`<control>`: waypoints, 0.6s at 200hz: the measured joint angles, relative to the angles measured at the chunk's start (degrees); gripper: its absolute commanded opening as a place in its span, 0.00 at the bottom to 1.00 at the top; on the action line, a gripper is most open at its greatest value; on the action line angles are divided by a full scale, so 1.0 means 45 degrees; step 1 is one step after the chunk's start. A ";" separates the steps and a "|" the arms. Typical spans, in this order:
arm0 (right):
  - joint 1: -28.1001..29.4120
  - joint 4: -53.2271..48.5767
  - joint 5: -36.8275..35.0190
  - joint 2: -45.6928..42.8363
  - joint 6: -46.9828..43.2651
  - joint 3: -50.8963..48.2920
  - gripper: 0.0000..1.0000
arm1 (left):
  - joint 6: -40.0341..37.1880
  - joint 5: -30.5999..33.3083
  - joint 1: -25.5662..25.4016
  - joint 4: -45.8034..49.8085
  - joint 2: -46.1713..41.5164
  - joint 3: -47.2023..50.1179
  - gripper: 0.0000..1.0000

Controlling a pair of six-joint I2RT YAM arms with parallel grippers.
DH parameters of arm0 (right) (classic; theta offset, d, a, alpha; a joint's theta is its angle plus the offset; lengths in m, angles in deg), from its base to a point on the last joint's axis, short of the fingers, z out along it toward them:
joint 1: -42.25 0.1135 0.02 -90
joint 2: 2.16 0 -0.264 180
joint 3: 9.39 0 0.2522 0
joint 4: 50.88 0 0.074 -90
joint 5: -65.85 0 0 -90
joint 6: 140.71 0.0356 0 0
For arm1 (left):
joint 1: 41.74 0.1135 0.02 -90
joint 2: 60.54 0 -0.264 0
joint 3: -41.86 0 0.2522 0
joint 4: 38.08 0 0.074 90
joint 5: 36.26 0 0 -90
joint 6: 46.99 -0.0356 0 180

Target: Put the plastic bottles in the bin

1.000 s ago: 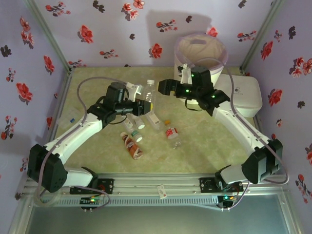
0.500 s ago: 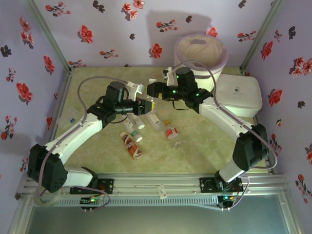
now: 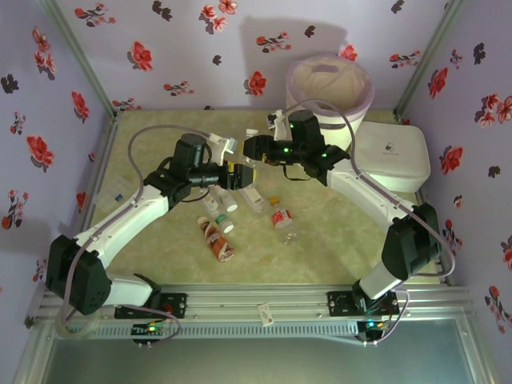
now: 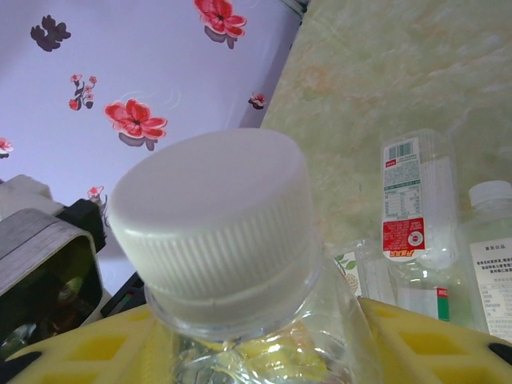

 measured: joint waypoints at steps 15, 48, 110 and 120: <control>-0.0024 -0.0418 -0.0219 0.0000 -0.0253 0.0282 0.54 | 0.0000 0.0000 0.0000 0.0005 0.0000 0.0000 0.77; -0.0253 -0.1681 -0.0874 0.0000 -0.1205 0.1685 0.53 | -0.0005 0.0044 0.0000 0.0126 -0.0170 0.0029 0.79; -0.1112 -0.4512 -0.2603 -0.0029 -0.3541 0.4949 0.50 | 0.0063 0.1321 0.0034 0.1579 -0.1375 0.0573 0.85; -0.1345 -0.5076 -0.2919 -0.0024 -0.3900 0.5591 0.50 | 0.0321 0.2025 0.0112 0.2132 -0.1569 0.0573 0.85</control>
